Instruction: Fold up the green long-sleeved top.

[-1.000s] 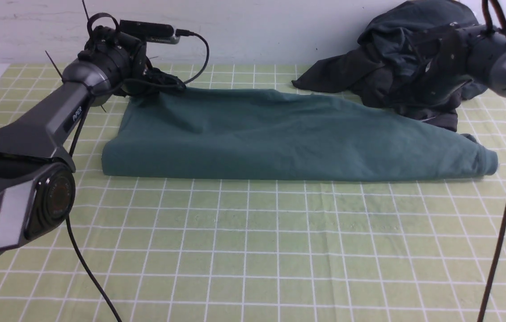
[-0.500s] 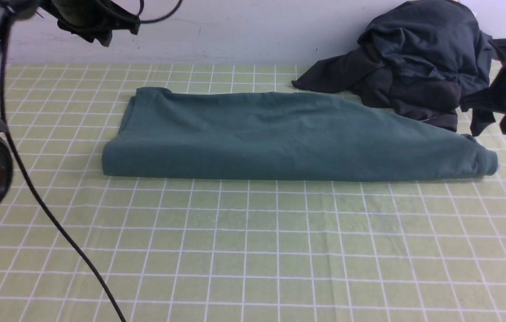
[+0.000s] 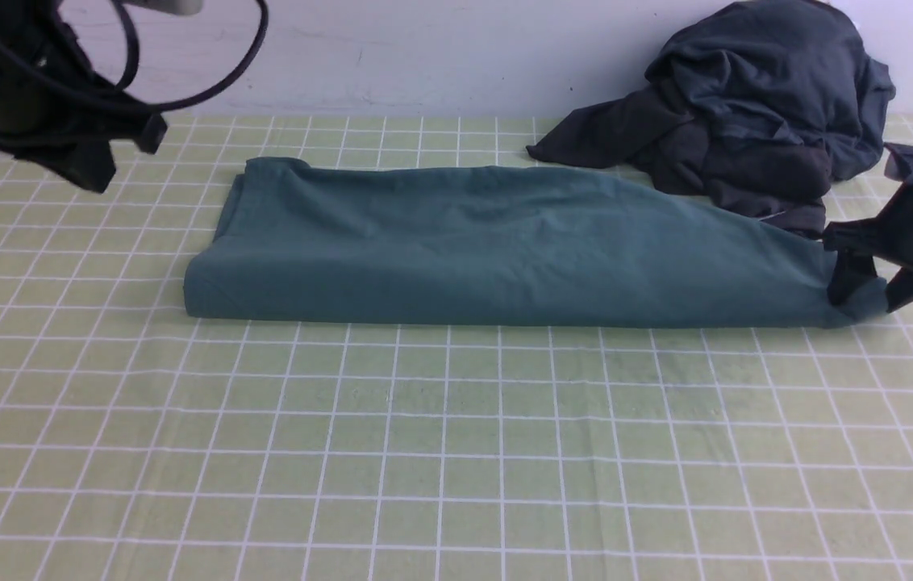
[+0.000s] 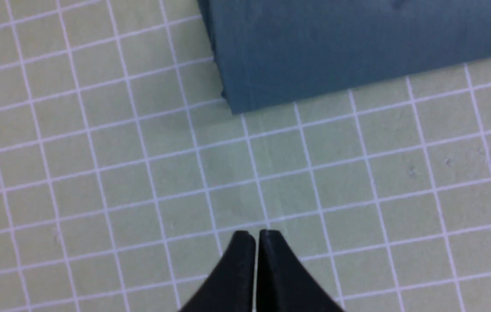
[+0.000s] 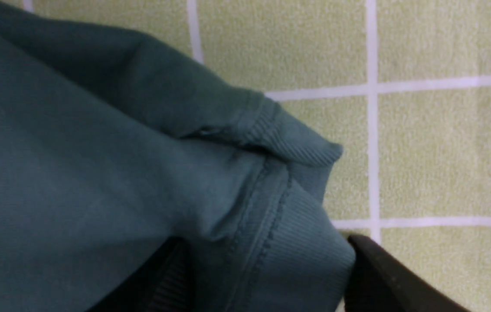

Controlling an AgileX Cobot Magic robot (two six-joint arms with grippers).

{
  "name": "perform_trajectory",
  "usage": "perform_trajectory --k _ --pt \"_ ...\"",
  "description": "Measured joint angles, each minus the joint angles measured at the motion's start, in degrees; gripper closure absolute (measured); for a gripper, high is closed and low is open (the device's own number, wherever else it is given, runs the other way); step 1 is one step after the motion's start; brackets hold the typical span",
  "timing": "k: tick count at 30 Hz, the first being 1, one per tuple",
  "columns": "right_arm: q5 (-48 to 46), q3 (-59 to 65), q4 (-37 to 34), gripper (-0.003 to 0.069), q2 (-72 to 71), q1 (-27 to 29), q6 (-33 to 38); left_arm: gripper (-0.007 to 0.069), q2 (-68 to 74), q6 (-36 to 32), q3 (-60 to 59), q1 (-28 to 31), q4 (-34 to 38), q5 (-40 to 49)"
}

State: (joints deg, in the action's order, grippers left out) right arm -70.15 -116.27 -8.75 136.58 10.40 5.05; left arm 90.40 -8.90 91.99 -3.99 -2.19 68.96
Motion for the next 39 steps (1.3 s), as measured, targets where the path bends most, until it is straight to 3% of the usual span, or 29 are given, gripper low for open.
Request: perform_trajectory --k 2,5,7,14,20,24,33,37,39 --pt "0.0 0.0 -1.07 0.0354 0.0 0.05 1.83 0.0628 -4.83 2.17 -4.89 0.0 -1.75 -1.94" --pt "-0.17 0.12 -2.5 0.0557 -0.73 0.05 5.25 0.0628 -12.46 6.8 -12.94 0.0 -4.21 -4.01" --pt "-0.37 0.41 -2.27 0.063 -2.63 0.25 8.17 0.0628 -18.65 11.38 -19.36 0.0 -5.86 -4.63" --pt "-0.81 0.54 1.02 0.0648 -14.74 4.57 11.01 0.0628 -31.8 19.97 -41.11 0.05 -6.83 -7.07" --pt "0.67 0.13 -4.15 0.0648 -23.43 7.51 10.68 0.0628 -37.32 21.9 -54.02 0.05 -7.08 -14.79" --pt "0.92 -3.5 -10.21 0.0648 -24.66 1.51 6.73 0.0628 -38.04 22.3 -56.88 0.05 -5.52 -22.06" --pt "9.4 -8.77 -13.75 0.0647 -15.75 -28.41 3.46 0.0628 -38.33 21.92 -56.97 -0.07 0.27 -26.12" --pt "14.51 -10.81 -12.48 0.0638 -8.32 -35.07 1.82 0.0628 -38.33 21.85 -56.97 -0.07 0.71 -25.84" --pt "16.25 -13.6 -11.67 0.0601 -3.71 -37.35 1.12 0.0628 -38.33 21.85 -56.97 -0.07 0.75 -25.32"
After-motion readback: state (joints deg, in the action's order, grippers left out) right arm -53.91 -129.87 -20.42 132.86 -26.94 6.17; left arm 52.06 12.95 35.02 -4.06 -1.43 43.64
